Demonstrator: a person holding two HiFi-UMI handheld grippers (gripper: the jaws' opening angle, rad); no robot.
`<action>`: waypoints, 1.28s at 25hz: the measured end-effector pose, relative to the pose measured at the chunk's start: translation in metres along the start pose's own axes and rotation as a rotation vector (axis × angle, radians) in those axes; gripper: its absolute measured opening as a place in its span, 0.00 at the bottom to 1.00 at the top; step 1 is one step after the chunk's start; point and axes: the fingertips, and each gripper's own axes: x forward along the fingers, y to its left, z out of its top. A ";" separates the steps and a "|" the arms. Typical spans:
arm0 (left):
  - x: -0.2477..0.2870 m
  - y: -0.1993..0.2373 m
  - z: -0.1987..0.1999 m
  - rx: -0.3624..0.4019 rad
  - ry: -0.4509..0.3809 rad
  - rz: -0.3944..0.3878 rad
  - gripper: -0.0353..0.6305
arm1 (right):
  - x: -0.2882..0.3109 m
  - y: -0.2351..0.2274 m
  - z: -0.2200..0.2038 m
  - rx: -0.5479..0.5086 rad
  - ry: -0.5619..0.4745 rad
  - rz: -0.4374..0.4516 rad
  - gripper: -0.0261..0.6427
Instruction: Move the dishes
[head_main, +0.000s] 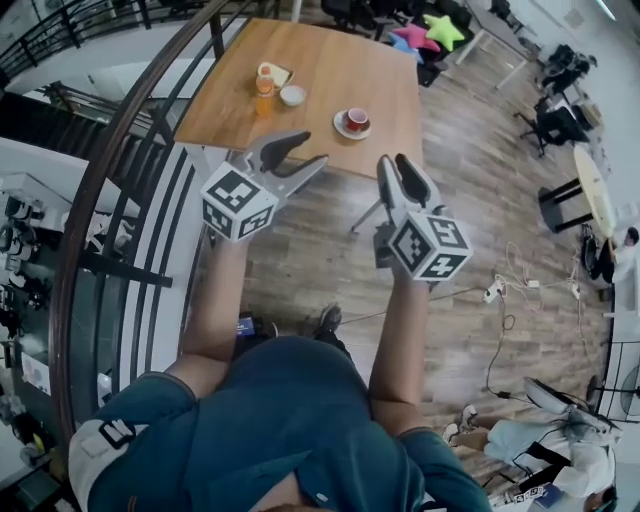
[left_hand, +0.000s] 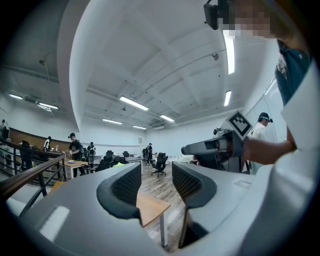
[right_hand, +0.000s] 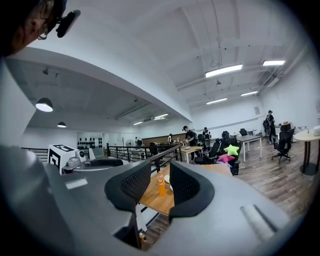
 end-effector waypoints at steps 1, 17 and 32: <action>0.003 0.003 -0.001 0.004 0.007 0.013 0.33 | 0.005 -0.006 0.000 0.006 -0.002 0.011 0.19; 0.098 0.020 -0.020 0.016 0.090 0.185 0.33 | 0.065 -0.128 0.007 0.063 0.017 0.163 0.19; 0.160 0.012 -0.011 0.045 0.144 0.286 0.34 | 0.082 -0.189 0.026 0.104 0.002 0.283 0.19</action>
